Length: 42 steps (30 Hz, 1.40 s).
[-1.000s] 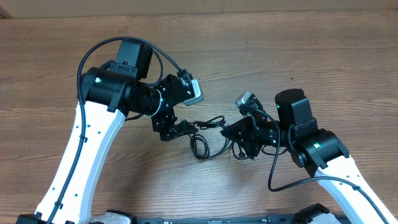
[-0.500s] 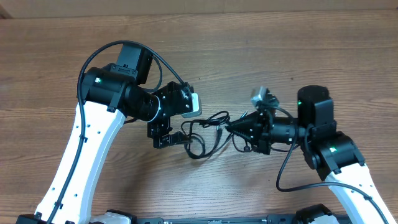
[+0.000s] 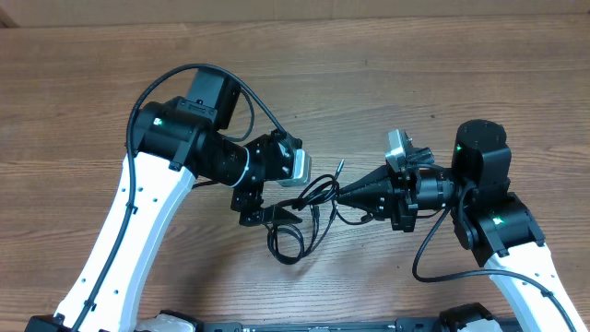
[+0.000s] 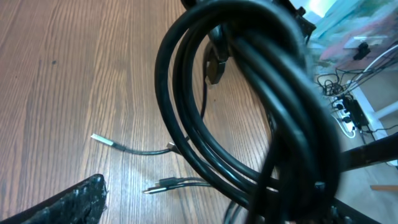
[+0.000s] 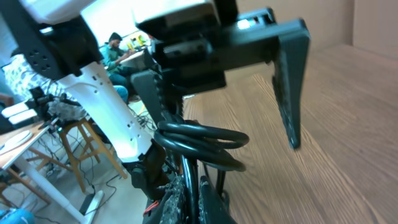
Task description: Untangle cables
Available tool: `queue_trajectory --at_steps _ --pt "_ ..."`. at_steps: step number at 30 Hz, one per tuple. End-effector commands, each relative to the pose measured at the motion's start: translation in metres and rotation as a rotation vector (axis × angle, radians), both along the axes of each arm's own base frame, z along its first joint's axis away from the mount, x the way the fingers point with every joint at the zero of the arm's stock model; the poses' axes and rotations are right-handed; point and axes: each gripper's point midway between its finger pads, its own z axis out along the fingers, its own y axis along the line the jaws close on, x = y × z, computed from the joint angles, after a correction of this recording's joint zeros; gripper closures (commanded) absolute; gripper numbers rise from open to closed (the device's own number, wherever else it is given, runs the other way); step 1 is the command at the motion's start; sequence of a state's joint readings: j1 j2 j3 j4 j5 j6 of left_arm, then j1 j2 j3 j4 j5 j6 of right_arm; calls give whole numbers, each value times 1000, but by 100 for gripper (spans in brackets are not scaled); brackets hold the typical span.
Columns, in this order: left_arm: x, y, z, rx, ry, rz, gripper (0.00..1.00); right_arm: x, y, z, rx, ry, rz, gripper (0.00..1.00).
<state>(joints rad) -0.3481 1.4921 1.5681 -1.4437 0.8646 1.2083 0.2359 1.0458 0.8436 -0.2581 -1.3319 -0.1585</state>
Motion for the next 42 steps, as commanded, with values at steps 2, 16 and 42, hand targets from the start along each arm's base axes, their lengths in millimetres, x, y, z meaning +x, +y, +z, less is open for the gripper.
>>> queue_trajectory --at_steps 2,16,42 --pt "-8 -5 4 -19 -30 -52 15 -10 -1 16 32 -54 44 96" --pt "-8 5 -6 60 -35 -44 59 4 -19 21 46 -47 -12 96" --pt "61 9 -10 151 -72 326 96 57 -31 -13 -40 509 -413 0"
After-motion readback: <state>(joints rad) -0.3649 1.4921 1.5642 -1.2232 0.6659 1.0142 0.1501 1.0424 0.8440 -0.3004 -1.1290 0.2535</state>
